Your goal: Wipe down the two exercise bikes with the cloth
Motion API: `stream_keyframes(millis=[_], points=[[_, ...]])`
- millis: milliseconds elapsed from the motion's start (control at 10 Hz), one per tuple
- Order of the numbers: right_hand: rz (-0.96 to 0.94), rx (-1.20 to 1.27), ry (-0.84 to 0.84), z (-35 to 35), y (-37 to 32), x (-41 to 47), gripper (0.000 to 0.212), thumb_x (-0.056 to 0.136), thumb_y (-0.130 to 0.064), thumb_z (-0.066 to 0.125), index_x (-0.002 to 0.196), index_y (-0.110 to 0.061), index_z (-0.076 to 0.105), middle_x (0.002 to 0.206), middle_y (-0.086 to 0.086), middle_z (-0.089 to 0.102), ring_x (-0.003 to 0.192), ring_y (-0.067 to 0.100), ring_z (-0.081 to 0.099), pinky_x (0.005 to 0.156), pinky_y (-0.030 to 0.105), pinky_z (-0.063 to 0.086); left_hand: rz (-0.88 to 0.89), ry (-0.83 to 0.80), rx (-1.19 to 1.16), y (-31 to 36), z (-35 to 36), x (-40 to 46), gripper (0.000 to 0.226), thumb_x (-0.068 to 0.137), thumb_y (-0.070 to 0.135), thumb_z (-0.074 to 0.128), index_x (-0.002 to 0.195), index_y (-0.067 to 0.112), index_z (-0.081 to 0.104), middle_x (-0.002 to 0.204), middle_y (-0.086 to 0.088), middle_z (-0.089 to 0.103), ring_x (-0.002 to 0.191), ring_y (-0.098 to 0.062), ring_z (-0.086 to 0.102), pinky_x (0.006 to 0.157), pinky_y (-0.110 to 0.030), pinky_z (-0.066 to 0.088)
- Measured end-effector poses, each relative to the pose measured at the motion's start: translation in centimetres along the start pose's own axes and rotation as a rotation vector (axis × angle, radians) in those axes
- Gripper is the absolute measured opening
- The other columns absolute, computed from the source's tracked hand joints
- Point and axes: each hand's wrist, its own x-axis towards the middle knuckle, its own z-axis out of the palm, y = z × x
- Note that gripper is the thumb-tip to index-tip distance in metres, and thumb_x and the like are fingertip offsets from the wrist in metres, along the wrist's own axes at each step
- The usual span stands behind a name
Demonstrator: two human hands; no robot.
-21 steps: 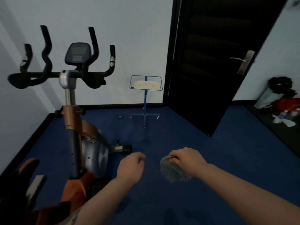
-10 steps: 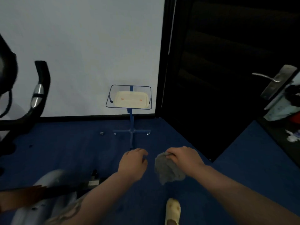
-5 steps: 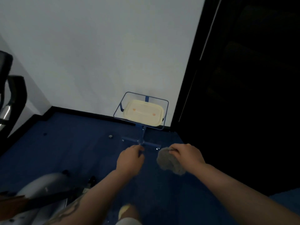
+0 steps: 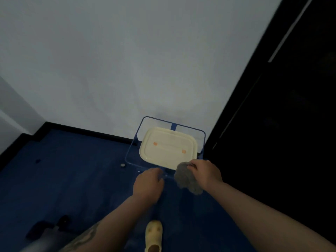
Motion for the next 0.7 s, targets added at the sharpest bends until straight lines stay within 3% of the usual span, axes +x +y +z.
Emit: stream_keyframes(millis=[100, 200, 300, 400, 500, 700], points=[[0.032, -0.042, 0.012, 0.3, -0.9, 6.7, 0.031, 0.102, -0.035, 0.04, 0.09, -0.019, 0.063, 0.095, 0.006, 0.068, 0.086, 0.023, 0.062, 0.067, 0.033, 0.046, -0.02, 0.016, -0.033, -1.1, -1.3, 5.1, 0.029, 0.094, 0.021, 0.046, 0.118, 0.021, 0.061, 0.119, 0.005, 0.062, 0.106, -0.019, 0.059, 0.086, -0.033, 0.048], [0.072, -0.097, 0.027, 1.2, -1.8, 12.8, 0.036, 0.103, -0.034, 0.036, 0.1, -0.012, 0.065, 0.101, 0.01, 0.068, 0.09, 0.026, 0.063, 0.064, 0.03, 0.043, -0.055, 0.046, -0.072, -2.5, -1.8, 8.6, 0.034, 0.095, 0.022, 0.045, 0.127, 0.024, 0.057, 0.123, 0.005, 0.061, 0.108, -0.017, 0.057, 0.088, -0.032, 0.048], [0.118, -0.045, 0.023, 2.9, -3.1, 17.1, 0.037, 0.104, -0.034, 0.032, 0.104, -0.012, 0.062, 0.106, 0.011, 0.067, 0.082, 0.023, 0.06, 0.055, 0.025, 0.031, -0.053, 0.054, -0.065, -4.4, -1.6, 10.7, 0.034, 0.095, 0.023, 0.046, 0.127, 0.025, 0.057, 0.124, 0.006, 0.061, 0.109, -0.015, 0.056, 0.089, -0.03, 0.047], [0.136, -0.032, -0.085, 6.1, -4.3, 19.6, 0.026, 0.104, -0.026, 0.029, 0.105, -0.018, 0.054, 0.111, 0.015, 0.064, 0.074, 0.017, 0.054, 0.055, 0.023, 0.032, -0.028, 0.023, -0.025, -6.5, -1.0, 11.7, 0.034, 0.094, 0.021, 0.046, 0.125, 0.026, 0.058, 0.124, 0.01, 0.06, 0.111, -0.013, 0.054, 0.092, -0.029, 0.045], [0.161, -0.102, -0.188, 8.6, -5.7, 19.7, 0.029, 0.103, -0.023, 0.035, 0.118, -0.012, 0.059, 0.119, 0.012, 0.062, 0.104, 0.027, 0.059, 0.072, 0.028, 0.038, -0.061, -0.009, -0.01, -7.9, -0.6, 11.6, 0.031, 0.092, 0.019, 0.046, 0.117, 0.025, 0.063, 0.116, 0.009, 0.064, 0.102, -0.011, 0.058, 0.086, -0.028, 0.047], [0.079, -0.097, -0.182, 8.9, -6.0, 15.3, 0.028, 0.104, -0.023, 0.036, 0.112, -0.01, 0.059, 0.116, 0.009, 0.061, 0.102, 0.024, 0.058, 0.069, 0.026, 0.037, -0.112, -0.069, 0.064, -8.2, -0.4, 10.0, 0.036, 0.094, 0.022, 0.044, 0.127, 0.024, 0.058, 0.13, 0.006, 0.059, 0.112, -0.016, 0.057, 0.092, -0.03, 0.045]])
